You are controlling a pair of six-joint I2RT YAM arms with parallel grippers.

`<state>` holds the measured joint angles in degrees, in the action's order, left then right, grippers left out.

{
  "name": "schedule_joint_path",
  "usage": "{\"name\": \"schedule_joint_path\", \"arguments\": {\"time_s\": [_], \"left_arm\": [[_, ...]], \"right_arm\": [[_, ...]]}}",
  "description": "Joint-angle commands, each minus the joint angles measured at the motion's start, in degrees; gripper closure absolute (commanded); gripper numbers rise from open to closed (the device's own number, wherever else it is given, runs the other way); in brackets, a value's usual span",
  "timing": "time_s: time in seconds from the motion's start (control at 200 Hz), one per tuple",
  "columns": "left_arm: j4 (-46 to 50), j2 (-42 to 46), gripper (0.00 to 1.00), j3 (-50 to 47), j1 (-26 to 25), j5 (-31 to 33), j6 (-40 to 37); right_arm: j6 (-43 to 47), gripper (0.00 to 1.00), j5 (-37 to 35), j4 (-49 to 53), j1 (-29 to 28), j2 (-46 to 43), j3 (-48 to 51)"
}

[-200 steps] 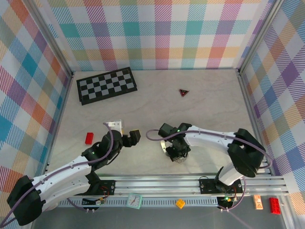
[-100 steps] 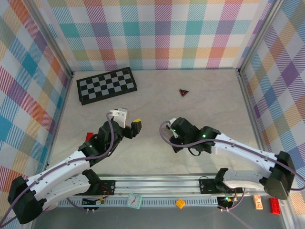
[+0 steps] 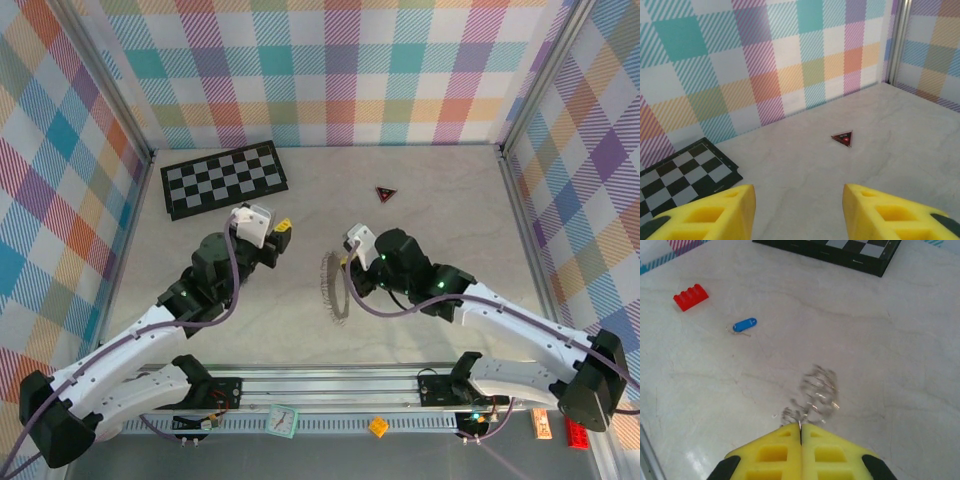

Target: Put the keys on the keyring

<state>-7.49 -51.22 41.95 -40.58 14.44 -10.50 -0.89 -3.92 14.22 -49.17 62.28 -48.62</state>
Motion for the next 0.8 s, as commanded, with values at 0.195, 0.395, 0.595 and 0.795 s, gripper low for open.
{"name": "schedule_joint_path", "arguments": {"time_s": [0.195, 0.395, 0.595, 0.795], "left_arm": [[-0.3, -3.0, 0.59, -1.8, 5.2, -20.7, -7.1], [-0.6, -2.8, 0.66, -4.5, 5.2, -32.2, -12.6], [2.6, -1.4, 0.77, -5.0, 5.2, -36.8, -15.7], [6.8, -4.6, 0.76, -4.1, 5.5, -39.9, -16.6]], "right_arm": [[5.6, 1.0, 19.0, -14.4, 6.1, 4.2, 2.5], [12.5, 1.0, 27.8, -20.3, 7.0, 3.7, 4.7], [14.8, 1.0, 33.3, -20.4, 7.4, 4.1, 4.8], [15.7, 1.0, 36.6, -20.2, 7.4, 3.8, 5.3]]}}
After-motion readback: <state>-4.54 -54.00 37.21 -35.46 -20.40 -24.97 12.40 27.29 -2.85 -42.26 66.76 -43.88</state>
